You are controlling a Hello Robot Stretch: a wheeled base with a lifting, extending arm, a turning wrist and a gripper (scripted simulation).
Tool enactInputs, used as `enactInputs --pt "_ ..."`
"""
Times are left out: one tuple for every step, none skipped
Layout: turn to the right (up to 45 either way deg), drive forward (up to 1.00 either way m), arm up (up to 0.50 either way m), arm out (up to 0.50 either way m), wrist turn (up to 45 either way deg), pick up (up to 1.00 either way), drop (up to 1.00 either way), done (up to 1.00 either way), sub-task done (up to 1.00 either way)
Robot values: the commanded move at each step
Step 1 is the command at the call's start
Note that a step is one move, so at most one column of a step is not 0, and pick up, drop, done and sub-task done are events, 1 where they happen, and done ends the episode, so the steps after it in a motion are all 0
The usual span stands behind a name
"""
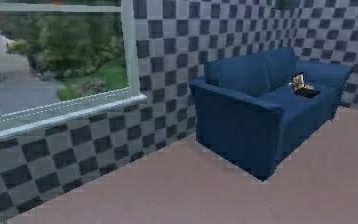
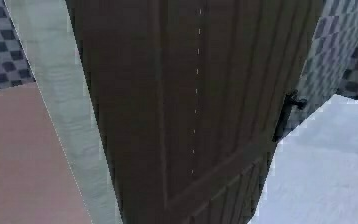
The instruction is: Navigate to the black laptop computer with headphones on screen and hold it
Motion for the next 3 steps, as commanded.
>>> enactInputs --pt "0.0 0.25 0.0 0.0 0.0 0.0 0.0 0.0 0.0" --pt "45.0 0.0 0.0 0.0 0.0 0.0 0.0 0.0 0.0" --pt "3.0 0.0 0.0 0.0 0.0 0.0 0.0 0.0 0.0"
